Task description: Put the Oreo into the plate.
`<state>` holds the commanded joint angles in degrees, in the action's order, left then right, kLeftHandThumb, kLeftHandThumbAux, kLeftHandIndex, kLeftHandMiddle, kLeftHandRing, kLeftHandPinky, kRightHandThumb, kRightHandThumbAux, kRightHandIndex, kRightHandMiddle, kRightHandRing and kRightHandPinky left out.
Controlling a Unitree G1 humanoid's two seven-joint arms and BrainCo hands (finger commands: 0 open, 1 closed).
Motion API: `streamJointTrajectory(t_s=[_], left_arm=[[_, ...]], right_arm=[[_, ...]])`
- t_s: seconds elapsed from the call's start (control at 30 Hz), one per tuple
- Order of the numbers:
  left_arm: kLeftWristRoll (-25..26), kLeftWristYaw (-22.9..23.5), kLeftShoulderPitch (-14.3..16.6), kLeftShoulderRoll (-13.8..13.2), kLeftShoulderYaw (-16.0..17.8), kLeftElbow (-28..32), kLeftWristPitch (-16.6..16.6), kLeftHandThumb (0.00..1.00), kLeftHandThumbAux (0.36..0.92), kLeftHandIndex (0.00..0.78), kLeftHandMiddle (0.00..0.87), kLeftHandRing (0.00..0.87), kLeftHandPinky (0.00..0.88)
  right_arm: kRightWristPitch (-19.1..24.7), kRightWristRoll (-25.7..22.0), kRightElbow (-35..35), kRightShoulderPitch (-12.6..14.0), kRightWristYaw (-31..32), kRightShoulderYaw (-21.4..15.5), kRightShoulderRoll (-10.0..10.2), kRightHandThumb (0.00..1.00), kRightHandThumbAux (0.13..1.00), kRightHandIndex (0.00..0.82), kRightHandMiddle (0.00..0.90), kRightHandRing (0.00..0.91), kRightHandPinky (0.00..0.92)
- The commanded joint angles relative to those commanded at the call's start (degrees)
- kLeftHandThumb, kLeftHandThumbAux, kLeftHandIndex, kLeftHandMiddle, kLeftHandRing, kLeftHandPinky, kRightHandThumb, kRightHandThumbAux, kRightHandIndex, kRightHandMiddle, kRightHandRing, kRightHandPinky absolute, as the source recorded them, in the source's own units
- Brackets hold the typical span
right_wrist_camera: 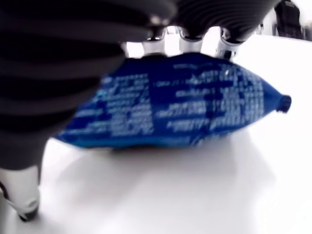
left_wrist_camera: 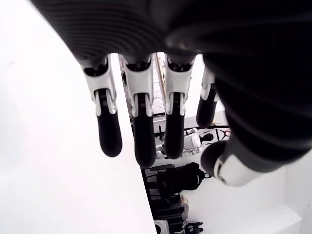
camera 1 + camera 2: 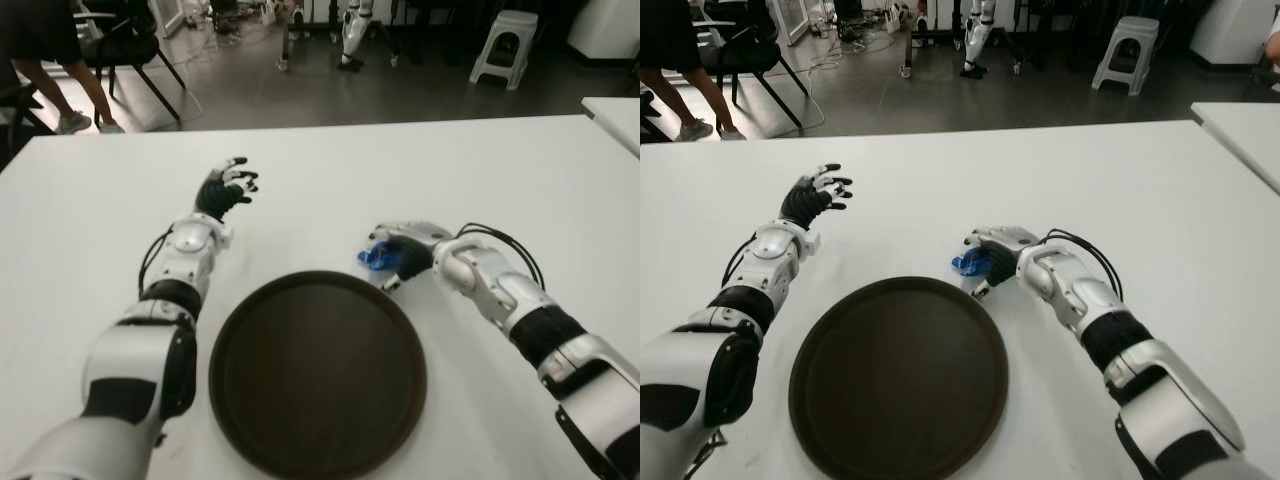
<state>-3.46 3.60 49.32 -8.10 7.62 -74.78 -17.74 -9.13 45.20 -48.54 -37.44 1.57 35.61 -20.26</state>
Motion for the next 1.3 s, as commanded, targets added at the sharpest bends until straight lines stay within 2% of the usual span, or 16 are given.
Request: streamJointTrajectory(t_s=[0.1, 0.13, 0.17, 0.2, 0.3, 0.37, 0.7, 1.3], left_arm=[[0.0, 0.1, 0.0, 0.0, 0.0, 0.0, -0.1, 0.099, 0.66, 0.186, 0.305, 0.324, 0.354], [0.0, 0.1, 0.0, 0.0, 0.0, 0.0, -0.1, 0.101, 0.659, 0.186, 0.305, 0.324, 0.352], [0.0, 0.2, -0.1, -0.1, 0.0, 0.0, -0.1, 0.103, 0.658, 0.187, 0.306, 0.325, 0.351], [0.0, 0.3, -0.1, -0.1, 0.0, 0.0, -0.1, 0.106, 0.657, 0.187, 0.307, 0.324, 0.349], [0.0, 0.4, -0.1, -0.2, 0.1, 0.1, -0.1, 0.109, 0.651, 0.186, 0.307, 0.323, 0.348], [0.0, 0.5, -0.2, -0.2, 0.1, 0.1, -0.1, 0.11, 0.651, 0.186, 0.309, 0.324, 0.351], [0.0, 0.6, -0.2, -0.3, 0.1, 0.1, 0.1, 0.12, 0.655, 0.181, 0.315, 0.335, 0.365], [0.3, 0.8, -0.3, -0.1, 0.3, 0.3, -0.1, 0.142, 0.663, 0.181, 0.321, 0.351, 0.378]], right_arm=[[-0.4, 0.0, -1.0, -0.2, -2.5, 0.3, 0.3, 0.074, 0.792, 0.415, 0.433, 0.46, 0.537], [-0.4, 0.0, -1.3, -0.2, -3.4, 0.4, 0.4, 0.195, 0.779, 0.418, 0.47, 0.495, 0.561], [-0.3, 0.2, -1.6, -0.1, -4.8, 0.5, 0.4, 0.37, 0.761, 0.422, 0.523, 0.546, 0.596], [-0.3, 0.3, -1.8, 0.0, -5.7, 0.5, 0.5, 0.485, 0.748, 0.426, 0.577, 0.592, 0.623], [-0.5, 0.3, -2.2, 0.2, -8.0, 0.5, 0.6, 0.623, 0.732, 0.43, 0.654, 0.659, 0.662], [-1.0, 0.0, -2.5, 0.4, -9.2, 0.4, 0.6, 0.657, 0.728, 0.432, 0.682, 0.683, 0.679], [-3.0, -1.1, -2.3, 1.1, -11.3, -0.4, 0.5, 0.694, 0.726, 0.434, 0.744, 0.74, 0.731], [-4.7, 0.2, -2.7, 1.0, -13.2, 0.3, 0.0, 0.691, 0.729, 0.431, 0.726, 0.732, 0.726]])
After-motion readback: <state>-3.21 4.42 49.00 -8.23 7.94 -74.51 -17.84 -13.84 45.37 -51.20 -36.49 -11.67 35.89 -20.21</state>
